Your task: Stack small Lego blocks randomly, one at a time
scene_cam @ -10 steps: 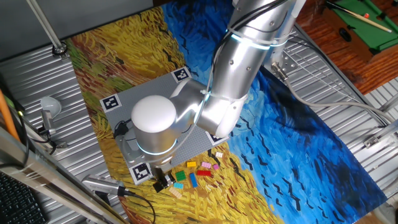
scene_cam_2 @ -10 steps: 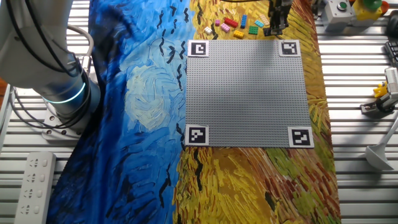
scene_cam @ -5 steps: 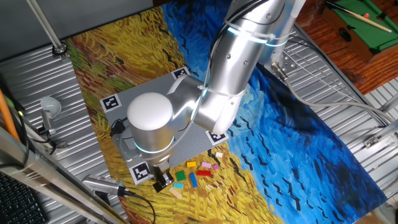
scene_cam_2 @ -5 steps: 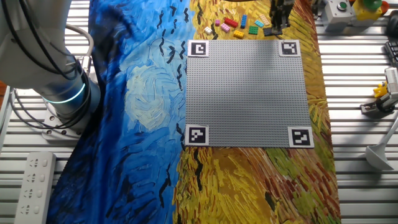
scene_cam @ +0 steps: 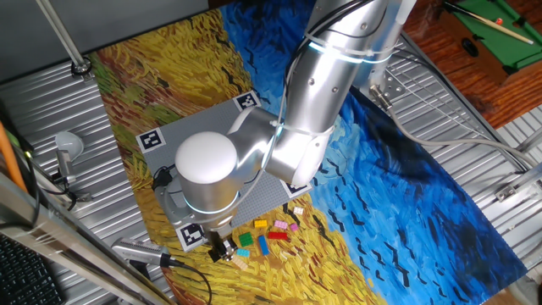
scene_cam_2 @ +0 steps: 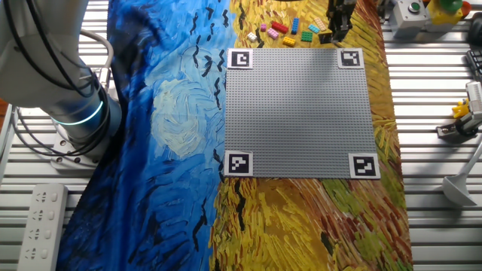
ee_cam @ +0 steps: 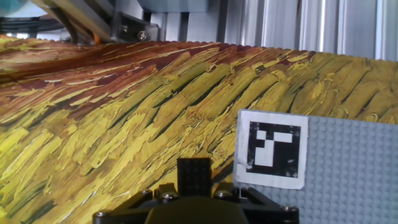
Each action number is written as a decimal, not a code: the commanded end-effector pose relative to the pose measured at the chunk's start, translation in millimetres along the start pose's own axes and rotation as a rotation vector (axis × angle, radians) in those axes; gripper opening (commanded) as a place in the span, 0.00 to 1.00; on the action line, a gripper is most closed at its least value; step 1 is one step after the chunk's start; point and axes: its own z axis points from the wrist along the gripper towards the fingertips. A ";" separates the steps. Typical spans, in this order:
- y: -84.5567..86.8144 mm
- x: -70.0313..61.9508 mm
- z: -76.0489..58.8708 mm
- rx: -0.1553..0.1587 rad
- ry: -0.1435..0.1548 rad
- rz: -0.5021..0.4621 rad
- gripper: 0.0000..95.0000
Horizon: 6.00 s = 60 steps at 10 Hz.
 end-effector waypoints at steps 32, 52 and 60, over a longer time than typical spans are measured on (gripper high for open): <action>1.9 4.2 4.9 0.010 0.014 -0.016 0.40; 1.7 3.1 1.7 0.026 0.027 -0.039 0.00; -43.5 24.4 -31.2 0.029 0.055 -0.141 0.00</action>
